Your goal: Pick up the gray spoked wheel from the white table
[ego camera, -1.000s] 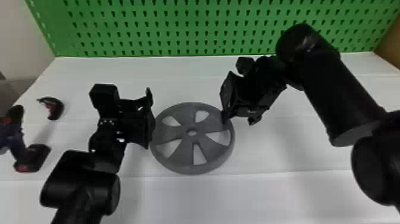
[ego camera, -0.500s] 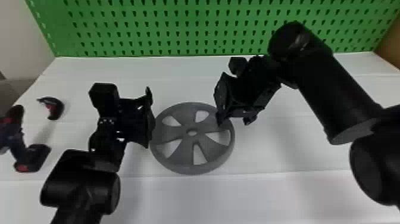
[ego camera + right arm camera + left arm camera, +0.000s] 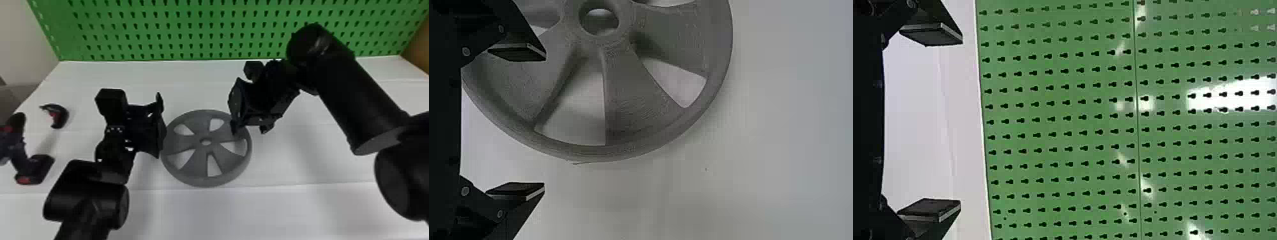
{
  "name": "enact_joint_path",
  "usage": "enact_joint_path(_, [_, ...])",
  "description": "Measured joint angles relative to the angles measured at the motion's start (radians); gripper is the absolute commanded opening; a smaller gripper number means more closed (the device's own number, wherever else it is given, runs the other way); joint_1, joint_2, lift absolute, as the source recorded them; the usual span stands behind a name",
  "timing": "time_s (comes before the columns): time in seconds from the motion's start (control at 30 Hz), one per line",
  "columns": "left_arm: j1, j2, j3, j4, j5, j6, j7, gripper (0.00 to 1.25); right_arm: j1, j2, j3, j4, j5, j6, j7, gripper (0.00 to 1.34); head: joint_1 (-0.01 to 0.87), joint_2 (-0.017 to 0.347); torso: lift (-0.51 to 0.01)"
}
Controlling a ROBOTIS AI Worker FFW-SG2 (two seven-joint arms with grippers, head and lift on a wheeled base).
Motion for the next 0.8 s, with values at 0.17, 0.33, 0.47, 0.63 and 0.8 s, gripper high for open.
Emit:
enact_joint_path(0.17, [-0.002,0.000,-0.001,0.000,0.000,0.000,0.000,1.12,0.006,0.000,0.006,0.003,-0.005,-0.023,0.000,0.99,0.770,0.051,-0.105])
enact_joint_path(0.33, [-0.005,0.000,-0.002,0.000,0.000,0.000,0.001,1.12,0.019,0.000,-0.011,0.010,0.021,-0.037,0.000,0.99,0.770,0.051,-0.105])
enact_joint_path(0.47, [-0.005,0.000,-0.001,0.000,0.002,-0.001,0.001,1.12,0.027,0.000,-0.021,0.005,0.047,-0.025,-0.031,0.99,0.770,0.051,-0.105])
enact_joint_path(0.63, [-0.003,0.000,0.000,0.000,0.003,-0.002,0.001,1.12,0.038,0.000,-0.013,-0.021,0.008,-0.014,-0.148,0.99,0.770,0.051,-0.105])
enact_joint_path(0.8, [-0.003,0.000,-0.001,0.000,0.003,-0.003,0.001,1.12,0.061,0.000,-0.004,-0.062,-0.161,-0.018,-0.389,0.99,0.770,0.051,-0.105])
